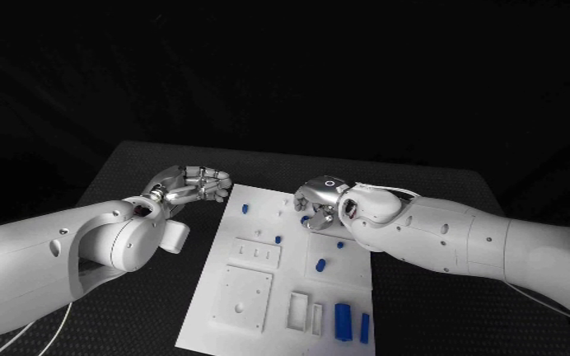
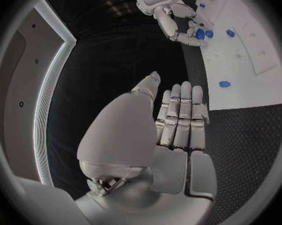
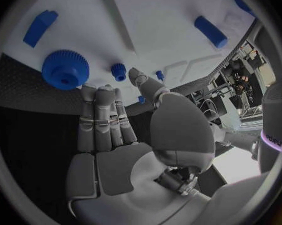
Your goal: Assemble the parts on the task board
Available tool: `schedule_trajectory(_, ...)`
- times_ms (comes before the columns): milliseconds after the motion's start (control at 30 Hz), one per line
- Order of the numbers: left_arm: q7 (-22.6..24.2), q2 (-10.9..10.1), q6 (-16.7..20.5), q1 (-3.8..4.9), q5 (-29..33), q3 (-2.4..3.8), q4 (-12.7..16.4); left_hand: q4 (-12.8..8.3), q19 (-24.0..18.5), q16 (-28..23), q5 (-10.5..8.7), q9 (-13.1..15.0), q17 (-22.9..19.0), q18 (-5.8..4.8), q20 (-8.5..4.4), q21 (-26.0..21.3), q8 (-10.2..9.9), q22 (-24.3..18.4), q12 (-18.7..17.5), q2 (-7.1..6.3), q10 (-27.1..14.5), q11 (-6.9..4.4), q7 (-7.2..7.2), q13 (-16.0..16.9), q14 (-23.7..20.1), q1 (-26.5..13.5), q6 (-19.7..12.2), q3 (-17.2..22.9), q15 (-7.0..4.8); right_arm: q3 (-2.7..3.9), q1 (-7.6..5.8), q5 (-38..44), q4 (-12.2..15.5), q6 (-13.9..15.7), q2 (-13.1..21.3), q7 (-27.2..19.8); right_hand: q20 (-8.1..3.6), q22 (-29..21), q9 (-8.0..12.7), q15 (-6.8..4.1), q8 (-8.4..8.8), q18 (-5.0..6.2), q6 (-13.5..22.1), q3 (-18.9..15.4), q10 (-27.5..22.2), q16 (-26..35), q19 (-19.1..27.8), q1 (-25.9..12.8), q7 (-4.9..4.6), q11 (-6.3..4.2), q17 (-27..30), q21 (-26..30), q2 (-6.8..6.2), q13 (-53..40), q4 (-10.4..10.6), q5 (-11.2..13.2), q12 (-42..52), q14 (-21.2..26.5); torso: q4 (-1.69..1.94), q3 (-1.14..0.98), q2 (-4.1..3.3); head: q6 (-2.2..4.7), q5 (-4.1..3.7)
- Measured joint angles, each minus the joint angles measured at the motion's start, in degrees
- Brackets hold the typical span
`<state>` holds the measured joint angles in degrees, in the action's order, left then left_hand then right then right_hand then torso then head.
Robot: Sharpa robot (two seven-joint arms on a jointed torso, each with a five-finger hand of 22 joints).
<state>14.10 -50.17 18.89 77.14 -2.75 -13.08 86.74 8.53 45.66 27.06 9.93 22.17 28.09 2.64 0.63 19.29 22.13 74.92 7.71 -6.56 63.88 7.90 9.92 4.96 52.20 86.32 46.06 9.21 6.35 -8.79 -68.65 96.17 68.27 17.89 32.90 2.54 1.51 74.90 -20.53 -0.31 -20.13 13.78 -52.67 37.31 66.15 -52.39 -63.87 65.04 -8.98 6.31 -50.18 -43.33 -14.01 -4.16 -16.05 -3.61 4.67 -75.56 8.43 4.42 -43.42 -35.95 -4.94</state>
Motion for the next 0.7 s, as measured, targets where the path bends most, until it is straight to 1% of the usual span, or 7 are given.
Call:
schedule_trajectory(133, -0.02, 0.03, -0.04, 0.0, 0.05, -0.01, -0.37, 0.0, 0.0, 0.0, 0.0, 0.0, 0.0, 0.0, 0.0, 0.0, 0.0, 0.0, 0.0, 0.0, 0.0, 0.0, 0.0, 0.0, 0.0, 0.0, 0.0, 0.0, 0.0, -0.01, 0.0, 0.08, 0.29, -0.33, 0.48, 0.0, -0.1, 0.02, -0.08, -0.01, -0.06, -0.02, -0.4, 0.07, 0.41, -0.92, -0.1, 0.67, 0.38, -0.39, 0.0, -0.8, 0.67, -0.04, -0.03, 0.05, 0.24, -0.01, 0.0, -0.01, -0.03, -0.05, -0.03)
schedule_trajectory(267, -0.03, 0.04, -0.05, 0.0, 0.08, -0.02, -0.54, 0.0, 0.0, -0.22, 0.0, 0.0, 0.0, -0.01, 0.0, 0.0, 0.0, -0.01, 0.0, 0.0, 0.0, 0.0, 0.0, 0.0, 0.0, 0.0, 0.0, 0.0, 0.0, -0.01, 0.01, 0.17, 0.4, -0.61, 0.64, 0.0, -0.11, 0.05, -0.15, -0.06, -0.28, -0.03, -0.86, 0.93, 0.91, -1.75, -0.12, 0.97, 0.42, -0.28, 0.0, -1.5, 0.97, -0.09, 0.04, 0.28, 0.37, -0.06, -0.01, -0.01, -0.04, 0.01, -0.16)
schedule_trajectory(333, -0.04, 0.07, -0.06, 0.0, 0.09, -0.02, -0.6, 0.0, 0.0, -0.22, 0.0, 0.0, -0.01, -0.01, 0.0, 0.0, 0.0, -0.01, 0.0, 0.0, 0.0, 0.0, 0.0, 0.01, 0.0, 0.0, 0.0, 0.0, 0.0, -0.01, 0.01, 0.19, 0.35, -0.74, 0.6, 0.0, -0.3, 0.05, -0.15, -0.1, -0.37, -0.05, -1.09, 1.47, 1.23, -2.08, -0.3, 1.34, 0.65, -0.59, 0.0, -1.72, 1.35, -0.1, -0.01, 0.28, 0.6, -0.09, -0.03, -0.01, -0.05, 0.05, -0.2)
schedule_trajectory(467, -0.05, 0.13, -0.1, 0.0, 0.1, -0.02, -0.63, 0.0, 0.0, -0.22, 0.0, -0.05, 0.02, -0.01, 0.0, 0.0, 0.0, -0.01, 0.0, 0.0, 0.0, 0.0, 0.0, 0.01, 0.0, 0.0, 0.0, 0.0, 0.0, -0.01, 0.01, 0.23, 0.25, -1.08, 0.36, 0.0, -0.43, 0.05, -0.26, -0.11, -0.63, -0.12, -1.55, 2.16, 1.7, -2.65, -0.19, 1.35, 0.7, -0.62, 0.11, -2.33, 1.35, -0.16, 0.28, 0.36, 0.74, -0.11, -0.01, -0.01, -0.08, 0.08, -0.35)
schedule_trajectory(567, -0.05, 0.18, -0.13, 0.0, 0.11, -0.02, -0.71, 0.0, 0.0, -0.22, 0.0, -0.05, 0.05, -0.01, 0.0, 0.0, 0.0, -0.01, 0.0, 0.0, 0.0, 0.0, 0.0, 0.01, 0.0, 0.0, 0.0, 0.0, 0.0, -0.02, 0.03, 0.24, 0.13, -1.35, 0.14, 0.0, -0.52, 0.05, -0.32, -0.19, -0.77, -0.23, -1.88, 2.4, 2.05, -2.97, -0.1, 1.35, 0.98, -0.8, 0.17, -2.6, 1.35, -0.22, 0.47, 0.51, 0.87, -0.19, 0.03, -0.01, -0.08, 0.06, -0.4)
schedule_trajectory(600, -0.06, 0.2, -0.14, 0.0, 0.12, -0.03, -0.75, 0.0, 0.0, -0.22, 0.0, -0.05, 0.05, -0.01, 0.0, 0.0, 0.0, -0.01, 0.0, 0.0, 0.0, 0.0, 0.0, 0.01, 0.0, 0.0, 0.0, 0.0, 0.0, -0.02, 0.03, 0.25, 0.05, -1.48, 0.06, -0.02, -0.53, 0.05, -0.38, -0.2, -0.97, -0.24, -2.09, 2.77, 2.18, -3.21, -0.1, 1.59, 0.98, -0.93, 0.18, -2.84, 1.59, -0.22, 0.57, 0.5, 0.99, -0.2, 0.03, -0.01, -0.08, 0.05, -0.42)
schedule_trajectory(700, -0.07, 0.28, -0.18, 0.0, 0.12, -0.04, -0.8, 0.0, 0.0, -0.22, 0.0, -0.05, 0.04, -0.01, 0.0, 0.0, 0.0, -0.01, 0.0, 0.0, 0.0, 0.0, 0.0, 0.01, 0.0, 0.0, 0.0, 0.0, 0.0, -0.02, 0.14, 0.29, -0.39, -1.84, -0.04, -0.04, -0.53, 0.05, -0.5, -0.62, -0.97, -0.28, -2.37, 3.14, 2.83, -3.67, -0.1, 1.65, 1.09, -1.05, 0.27, -3.17, 1.65, -0.3, 0.71, 0.51, 1.1, -0.15, 0.07, 0.03, -0.08, -0.05, -0.49)
